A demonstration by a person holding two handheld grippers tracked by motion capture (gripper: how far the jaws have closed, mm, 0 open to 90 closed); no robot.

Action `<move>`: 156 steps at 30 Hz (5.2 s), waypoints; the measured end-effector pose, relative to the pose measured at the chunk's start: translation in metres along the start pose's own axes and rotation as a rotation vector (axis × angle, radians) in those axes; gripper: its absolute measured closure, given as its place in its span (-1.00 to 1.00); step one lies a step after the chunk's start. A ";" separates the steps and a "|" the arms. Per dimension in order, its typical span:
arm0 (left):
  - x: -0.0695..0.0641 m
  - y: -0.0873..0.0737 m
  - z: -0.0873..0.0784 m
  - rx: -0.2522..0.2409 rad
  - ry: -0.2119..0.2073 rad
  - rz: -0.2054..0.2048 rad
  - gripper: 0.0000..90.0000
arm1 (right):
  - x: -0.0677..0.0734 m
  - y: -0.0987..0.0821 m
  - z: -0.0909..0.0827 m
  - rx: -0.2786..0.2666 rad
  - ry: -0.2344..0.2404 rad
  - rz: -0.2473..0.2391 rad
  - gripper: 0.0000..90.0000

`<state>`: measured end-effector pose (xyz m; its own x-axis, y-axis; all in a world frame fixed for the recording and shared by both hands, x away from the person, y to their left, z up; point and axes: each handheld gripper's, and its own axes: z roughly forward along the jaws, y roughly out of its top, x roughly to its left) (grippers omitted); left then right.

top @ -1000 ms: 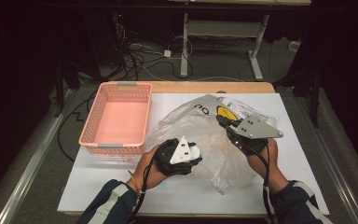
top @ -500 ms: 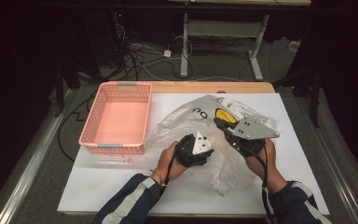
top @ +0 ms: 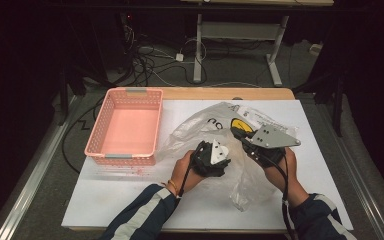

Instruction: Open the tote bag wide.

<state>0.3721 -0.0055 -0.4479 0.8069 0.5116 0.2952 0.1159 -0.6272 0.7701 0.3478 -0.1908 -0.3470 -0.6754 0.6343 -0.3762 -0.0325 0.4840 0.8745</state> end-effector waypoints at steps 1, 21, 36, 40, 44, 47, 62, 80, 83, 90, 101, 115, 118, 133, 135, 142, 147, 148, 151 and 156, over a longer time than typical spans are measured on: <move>-0.001 0.000 -0.006 0.002 -0.003 0.009 -0.35 | -0.001 -0.001 0.000 0.003 0.004 0.000 1.00; 0.016 -0.041 -0.147 -0.115 0.216 0.007 -0.45 | -0.007 -0.010 0.001 0.055 0.005 0.005 1.00; 0.039 -0.077 -0.124 0.067 0.128 -0.086 0.08 | -0.013 -0.020 -0.003 0.098 0.004 0.010 1.00; 0.037 -0.074 -0.125 0.048 0.099 -0.089 0.58 | -0.016 -0.026 0.001 0.114 0.014 0.024 1.00; 0.037 -0.072 -0.125 0.027 0.067 -0.106 0.85 | -0.015 -0.032 0.008 0.146 0.037 0.023 0.81; 0.035 -0.071 -0.123 0.023 0.061 -0.097 0.87 | -0.014 -0.033 0.008 0.137 0.034 0.036 0.43; 0.032 -0.070 -0.119 0.042 0.066 -0.083 0.89 | 0.013 -0.043 -0.059 0.106 0.133 0.026 -0.10; 0.029 -0.069 -0.112 0.063 0.054 -0.080 0.89 | 0.061 -0.104 -0.076 0.301 0.461 0.056 -0.47; 0.029 -0.069 -0.111 0.067 0.051 -0.079 0.89 | 0.068 -0.109 -0.063 0.354 0.506 0.057 -0.56; 0.028 -0.069 -0.110 0.072 0.050 -0.076 0.89 | 0.075 -0.124 -0.043 0.462 0.534 0.027 -0.13; 0.030 -0.068 -0.113 0.053 0.052 -0.089 0.89 | 0.064 -0.115 -0.051 0.441 0.486 -0.004 0.99; 0.037 -0.040 -0.127 -0.081 0.092 -0.084 0.89 | 0.023 -0.064 -0.077 0.074 0.226 0.038 0.99; 0.038 -0.035 -0.131 -0.107 0.110 -0.081 0.89 | 0.010 -0.055 -0.079 0.026 0.172 0.048 0.99; 0.047 -0.018 -0.128 -0.175 0.143 -0.103 0.89 | -0.030 -0.044 -0.068 -0.046 -0.024 0.057 1.00; 0.048 -0.015 -0.122 -0.183 0.138 -0.107 0.89 | -0.033 -0.045 -0.062 -0.043 -0.033 0.066 1.00; 0.048 -0.005 -0.102 -0.222 0.140 -0.108 0.89 | -0.043 -0.050 -0.048 -0.035 -0.053 0.101 1.00; 0.051 -0.002 -0.096 -0.246 0.142 -0.133 0.89 | -0.048 -0.049 -0.042 -0.043 -0.073 0.110 1.00; 0.052 -0.002 -0.095 -0.251 0.142 -0.137 0.89 | -0.049 -0.049 -0.042 -0.044 -0.078 0.109 1.00; 0.055 -0.001 -0.093 -0.262 0.151 -0.146 0.89 | -0.053 -0.048 -0.038 -0.050 -0.083 0.119 1.00; 0.059 0.000 -0.090 -0.282 0.153 -0.161 0.89 | -0.058 -0.046 -0.031 -0.056 -0.094 0.142 1.00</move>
<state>0.3678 0.0774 -0.3798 0.6925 0.6863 0.2223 0.0526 -0.3554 0.9332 0.3654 -0.2687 -0.3558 -0.6042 0.7487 -0.2727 0.0150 0.3528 0.9356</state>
